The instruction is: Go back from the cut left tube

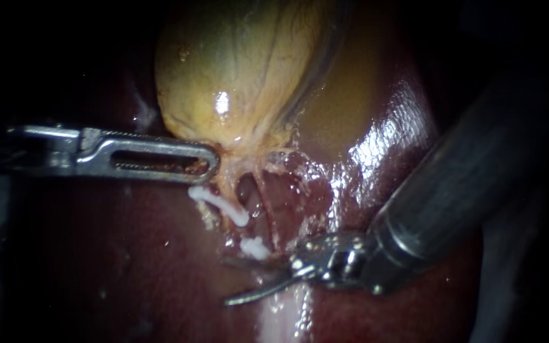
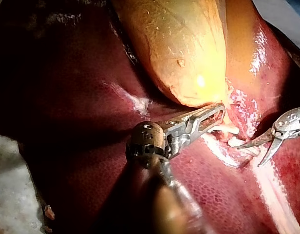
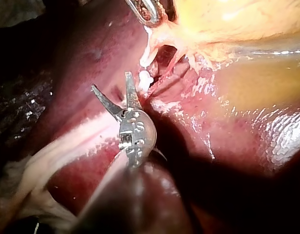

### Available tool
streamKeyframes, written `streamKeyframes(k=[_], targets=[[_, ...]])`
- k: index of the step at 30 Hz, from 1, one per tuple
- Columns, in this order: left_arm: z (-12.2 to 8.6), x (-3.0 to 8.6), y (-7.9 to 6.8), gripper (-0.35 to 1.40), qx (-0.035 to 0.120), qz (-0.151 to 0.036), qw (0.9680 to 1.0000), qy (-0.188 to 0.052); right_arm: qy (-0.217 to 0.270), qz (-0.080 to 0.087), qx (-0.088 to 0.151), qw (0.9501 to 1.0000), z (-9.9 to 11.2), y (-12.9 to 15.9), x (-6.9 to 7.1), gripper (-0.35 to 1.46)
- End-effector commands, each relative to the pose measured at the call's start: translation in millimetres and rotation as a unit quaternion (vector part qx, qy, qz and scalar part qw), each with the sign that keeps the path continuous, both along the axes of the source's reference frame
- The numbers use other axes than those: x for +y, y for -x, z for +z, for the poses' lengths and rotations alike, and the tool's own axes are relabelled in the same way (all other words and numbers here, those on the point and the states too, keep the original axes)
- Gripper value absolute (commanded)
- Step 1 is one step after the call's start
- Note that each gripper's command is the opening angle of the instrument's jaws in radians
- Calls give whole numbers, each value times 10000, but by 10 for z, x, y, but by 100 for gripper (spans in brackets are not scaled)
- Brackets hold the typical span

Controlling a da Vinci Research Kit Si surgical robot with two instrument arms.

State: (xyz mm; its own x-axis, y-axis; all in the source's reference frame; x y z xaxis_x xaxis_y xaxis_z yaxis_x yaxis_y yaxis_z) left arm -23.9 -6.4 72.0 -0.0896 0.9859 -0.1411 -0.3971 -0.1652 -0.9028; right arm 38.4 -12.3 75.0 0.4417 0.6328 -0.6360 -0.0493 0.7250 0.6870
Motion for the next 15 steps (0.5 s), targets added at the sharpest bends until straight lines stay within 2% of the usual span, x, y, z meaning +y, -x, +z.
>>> streamKeyframes(k=[1, 4, 9, 15], targets=[[0, 0, 0, -35, 2, 1, 10000, 0, 98, -2, 3, 10000, -3, 6, 4, 143], [0, 0, 0, -35, 2, 1, 10000, 0, 305, 15, -7, 9995, -13, 25, 17, 143], [0, 0, 0, -35, 2, 1, 10000, 0, 718, -56, -15, 9974, -28, 54, 37, 143], [0, 0, 0, -35, 3, 0, 10000, 0, 1050, -82, -40, 9944, -39, 80, 57, 143]])
